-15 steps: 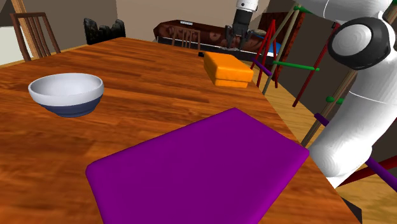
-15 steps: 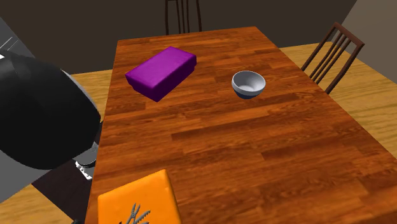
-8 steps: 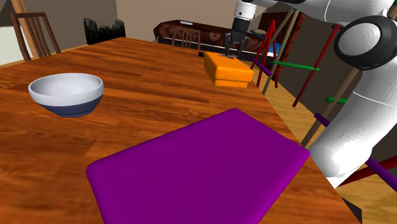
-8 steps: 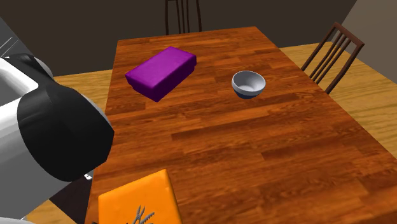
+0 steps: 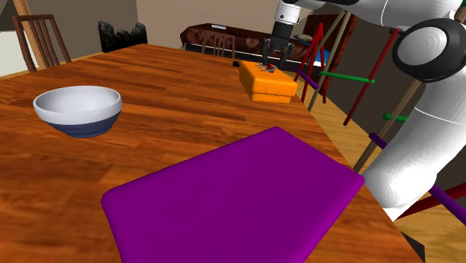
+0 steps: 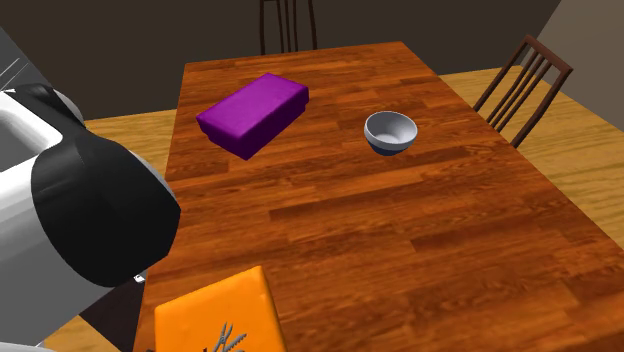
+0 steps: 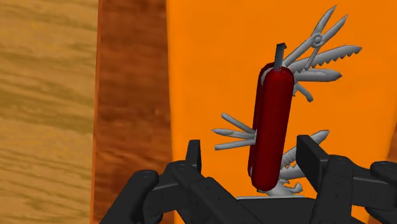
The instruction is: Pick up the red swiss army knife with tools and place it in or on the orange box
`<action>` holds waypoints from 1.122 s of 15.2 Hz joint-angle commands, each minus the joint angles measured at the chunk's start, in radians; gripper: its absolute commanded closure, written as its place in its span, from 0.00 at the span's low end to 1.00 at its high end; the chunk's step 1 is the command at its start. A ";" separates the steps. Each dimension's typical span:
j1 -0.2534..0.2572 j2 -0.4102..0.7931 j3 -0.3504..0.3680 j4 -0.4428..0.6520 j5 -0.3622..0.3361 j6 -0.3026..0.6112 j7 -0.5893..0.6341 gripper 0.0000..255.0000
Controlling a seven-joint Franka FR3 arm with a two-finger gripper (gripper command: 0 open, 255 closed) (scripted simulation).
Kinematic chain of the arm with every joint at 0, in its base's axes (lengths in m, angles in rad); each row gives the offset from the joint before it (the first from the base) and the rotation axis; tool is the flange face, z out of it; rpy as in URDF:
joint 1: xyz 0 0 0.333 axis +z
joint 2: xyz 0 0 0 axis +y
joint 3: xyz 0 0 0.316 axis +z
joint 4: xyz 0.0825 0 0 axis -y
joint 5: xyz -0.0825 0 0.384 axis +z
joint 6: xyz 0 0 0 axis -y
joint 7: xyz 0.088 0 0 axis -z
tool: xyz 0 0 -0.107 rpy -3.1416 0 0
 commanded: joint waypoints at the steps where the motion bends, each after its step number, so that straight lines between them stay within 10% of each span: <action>1: 0.000 0.000 0.000 0.000 0.000 0.000 0.000 0.00; 17: 0.004 0.062 0.002 0.215 -0.007 -0.154 0.005 0.00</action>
